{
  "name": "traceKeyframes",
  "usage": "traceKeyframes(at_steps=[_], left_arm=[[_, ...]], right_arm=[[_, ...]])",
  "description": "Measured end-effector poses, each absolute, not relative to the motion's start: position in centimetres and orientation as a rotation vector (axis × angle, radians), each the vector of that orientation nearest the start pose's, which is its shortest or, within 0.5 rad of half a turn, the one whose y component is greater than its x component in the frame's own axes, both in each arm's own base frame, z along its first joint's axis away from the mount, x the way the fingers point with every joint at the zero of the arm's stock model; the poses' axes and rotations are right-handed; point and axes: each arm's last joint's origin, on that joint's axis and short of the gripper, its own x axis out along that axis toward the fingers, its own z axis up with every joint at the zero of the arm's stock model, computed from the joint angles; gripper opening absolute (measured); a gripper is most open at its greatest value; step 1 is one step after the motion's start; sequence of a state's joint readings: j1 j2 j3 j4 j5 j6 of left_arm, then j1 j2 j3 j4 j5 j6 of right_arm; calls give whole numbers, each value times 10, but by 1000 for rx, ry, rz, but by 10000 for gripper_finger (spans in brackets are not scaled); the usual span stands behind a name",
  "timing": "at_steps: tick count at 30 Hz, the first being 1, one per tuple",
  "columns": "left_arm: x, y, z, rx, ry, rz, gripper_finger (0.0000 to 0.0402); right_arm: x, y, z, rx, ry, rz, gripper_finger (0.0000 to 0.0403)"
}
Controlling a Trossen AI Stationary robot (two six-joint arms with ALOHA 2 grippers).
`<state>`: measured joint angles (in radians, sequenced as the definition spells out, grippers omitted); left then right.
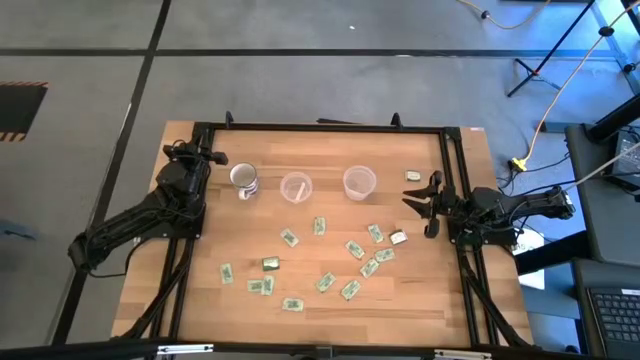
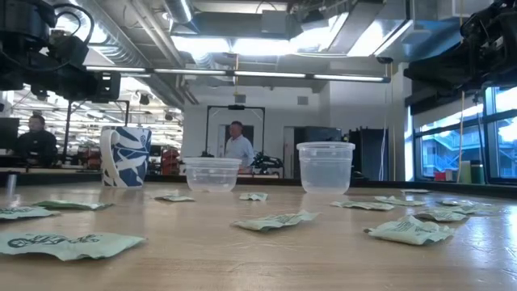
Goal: Pick and place items into bin
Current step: Put the green truvia packet into the left transparent bin
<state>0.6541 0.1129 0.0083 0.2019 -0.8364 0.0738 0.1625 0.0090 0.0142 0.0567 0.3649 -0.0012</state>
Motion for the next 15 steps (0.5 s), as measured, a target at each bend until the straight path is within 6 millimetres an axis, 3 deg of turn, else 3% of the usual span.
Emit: traceKeyframes(at_steps=[15], left_arm=[[61,74,180,45,-106,1493,57]], right_arm=[[96,5,173,34,-62,-202,101]])
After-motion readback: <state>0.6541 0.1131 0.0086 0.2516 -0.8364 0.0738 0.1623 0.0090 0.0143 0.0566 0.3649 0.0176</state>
